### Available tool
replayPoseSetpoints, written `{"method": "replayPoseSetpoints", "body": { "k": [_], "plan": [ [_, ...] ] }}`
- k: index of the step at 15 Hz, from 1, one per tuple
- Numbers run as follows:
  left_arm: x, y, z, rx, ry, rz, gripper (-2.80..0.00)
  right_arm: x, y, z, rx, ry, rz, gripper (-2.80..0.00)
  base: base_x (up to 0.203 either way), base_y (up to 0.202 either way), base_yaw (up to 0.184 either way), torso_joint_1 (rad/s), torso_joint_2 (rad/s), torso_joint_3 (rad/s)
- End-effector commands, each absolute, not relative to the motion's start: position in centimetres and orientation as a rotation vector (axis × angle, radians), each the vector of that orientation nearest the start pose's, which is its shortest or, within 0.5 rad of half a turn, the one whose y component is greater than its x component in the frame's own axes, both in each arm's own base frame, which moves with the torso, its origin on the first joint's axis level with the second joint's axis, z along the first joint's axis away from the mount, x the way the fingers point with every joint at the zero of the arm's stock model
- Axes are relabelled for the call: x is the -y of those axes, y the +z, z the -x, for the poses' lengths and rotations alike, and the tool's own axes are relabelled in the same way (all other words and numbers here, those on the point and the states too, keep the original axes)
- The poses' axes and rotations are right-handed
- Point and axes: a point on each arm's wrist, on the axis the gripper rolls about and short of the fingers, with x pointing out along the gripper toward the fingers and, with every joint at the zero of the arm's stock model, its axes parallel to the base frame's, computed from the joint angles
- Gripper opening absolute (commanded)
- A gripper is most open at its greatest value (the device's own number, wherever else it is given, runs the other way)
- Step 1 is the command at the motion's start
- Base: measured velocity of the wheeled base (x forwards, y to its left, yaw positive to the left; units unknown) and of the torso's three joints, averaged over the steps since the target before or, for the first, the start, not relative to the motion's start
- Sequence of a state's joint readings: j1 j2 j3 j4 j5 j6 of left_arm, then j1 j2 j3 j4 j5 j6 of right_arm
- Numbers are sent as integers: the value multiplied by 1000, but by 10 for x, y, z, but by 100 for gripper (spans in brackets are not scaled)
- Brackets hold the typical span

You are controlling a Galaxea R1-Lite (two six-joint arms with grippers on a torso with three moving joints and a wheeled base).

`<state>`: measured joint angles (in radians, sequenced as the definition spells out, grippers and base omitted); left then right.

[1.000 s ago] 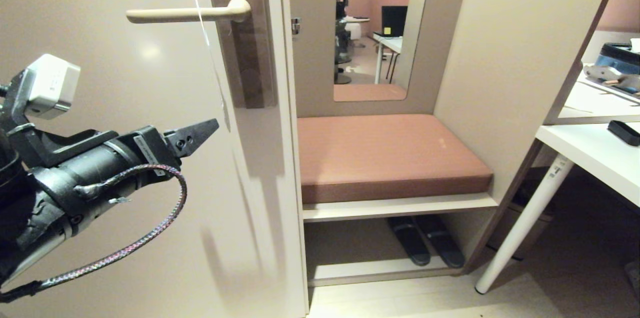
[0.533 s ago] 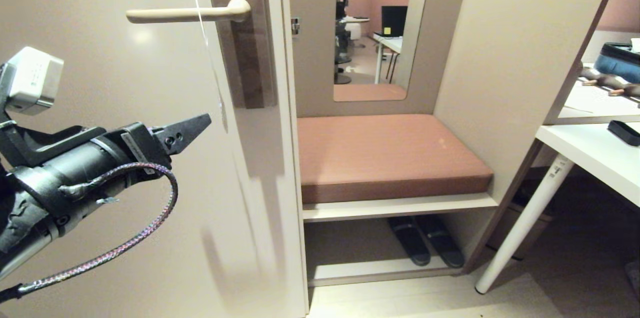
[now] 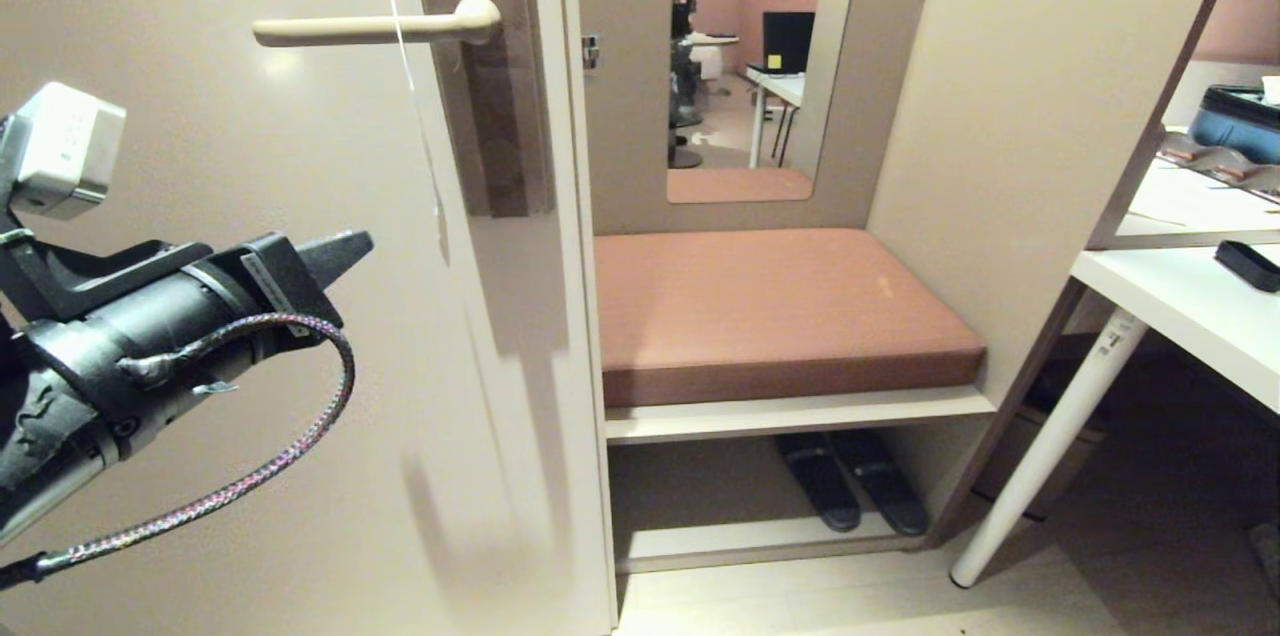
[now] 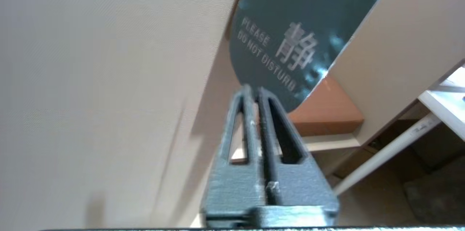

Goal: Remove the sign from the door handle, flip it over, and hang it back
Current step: Hang the sign back with the other side facing out

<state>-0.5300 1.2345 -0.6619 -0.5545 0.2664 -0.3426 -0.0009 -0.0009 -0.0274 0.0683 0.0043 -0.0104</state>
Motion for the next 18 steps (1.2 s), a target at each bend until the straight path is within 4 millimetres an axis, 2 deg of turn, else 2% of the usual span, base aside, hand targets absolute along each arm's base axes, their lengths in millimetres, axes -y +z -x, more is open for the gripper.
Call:
{"method": "replayPoseSetpoints", "body": {
  "k": [1,6,9,12,18],
  "plan": [
    [95,253,-174,-60,-255,337,-280,0,76,25,-41,3,11,-280,0,0,0,0,0,0],
    [112,268,-203,-40,-264,345,-280,0,76,25,-41,3,11,-280,0,0,0,0,0,0],
    [123,270,-218,-44,-271,345,-280,0,76,25,-41,5,11,-280,0,0,0,0,0,0],
    [132,275,-226,-35,-284,347,-280,0,76,25,-41,3,11,-280,0,0,0,0,0,0],
    [142,278,-229,-31,-313,349,-280,0,76,25,-41,3,12,-280,0,0,0,0,0,0]
  ]
}}
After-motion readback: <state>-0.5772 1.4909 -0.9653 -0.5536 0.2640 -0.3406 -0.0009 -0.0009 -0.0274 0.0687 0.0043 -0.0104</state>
